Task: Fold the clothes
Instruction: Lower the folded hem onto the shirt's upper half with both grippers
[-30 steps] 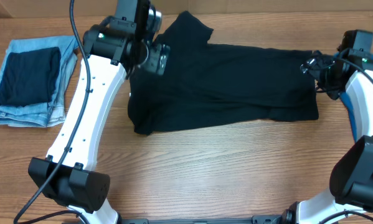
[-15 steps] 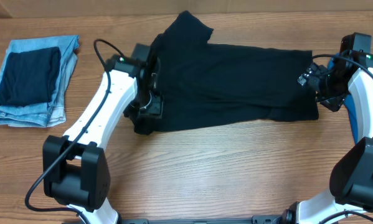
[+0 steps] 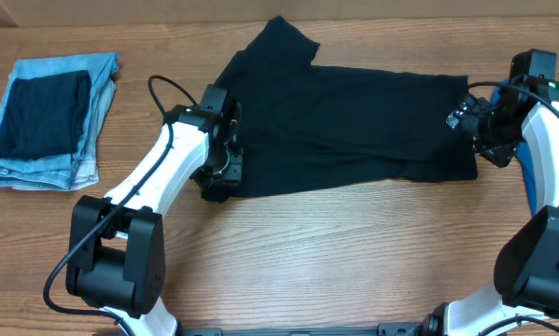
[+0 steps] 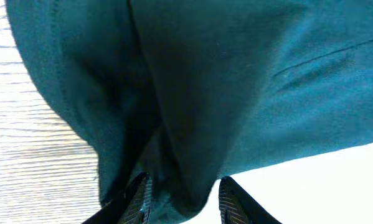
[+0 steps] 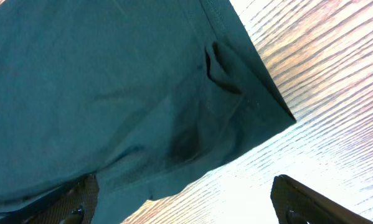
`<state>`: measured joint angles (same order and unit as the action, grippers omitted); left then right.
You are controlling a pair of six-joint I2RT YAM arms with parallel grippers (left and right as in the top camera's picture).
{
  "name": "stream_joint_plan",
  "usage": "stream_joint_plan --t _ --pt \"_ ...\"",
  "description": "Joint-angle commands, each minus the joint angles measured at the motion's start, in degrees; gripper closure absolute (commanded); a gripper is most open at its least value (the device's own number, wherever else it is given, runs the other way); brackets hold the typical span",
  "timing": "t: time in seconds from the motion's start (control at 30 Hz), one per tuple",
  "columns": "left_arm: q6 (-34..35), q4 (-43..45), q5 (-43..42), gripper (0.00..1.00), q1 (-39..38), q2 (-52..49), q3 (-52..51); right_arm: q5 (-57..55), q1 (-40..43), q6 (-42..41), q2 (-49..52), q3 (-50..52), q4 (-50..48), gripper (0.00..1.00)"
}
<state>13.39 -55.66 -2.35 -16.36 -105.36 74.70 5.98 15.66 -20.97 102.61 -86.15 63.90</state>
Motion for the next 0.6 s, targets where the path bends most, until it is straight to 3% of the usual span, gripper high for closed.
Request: stream_joint_plan --t 0.0,0.2,0.43,0.57 --pt "-1.53 0.26 4.96 0.62 0.07 -0.28 -0.59 0.13 -0.17 0.24 -0.48 -1.22 -0.28 0.07" --pt "-6.95 1.53 7.45 0.61 0.13 -0.28 -0.59 0.11 -0.17 0.24 -0.48 -1.22 -0.31 0.09" --pt "-7.58 4.37 7.91 0.61 0.33 -0.28 -0.61 0.11 -0.17 0.31 -0.48 -1.22 -0.11 0.13" --pt "-7.61 4.39 4.24 0.67 0.33 -0.28 -0.72 0.11 -0.17 0.46 -0.48 -1.22 -0.11 0.13"
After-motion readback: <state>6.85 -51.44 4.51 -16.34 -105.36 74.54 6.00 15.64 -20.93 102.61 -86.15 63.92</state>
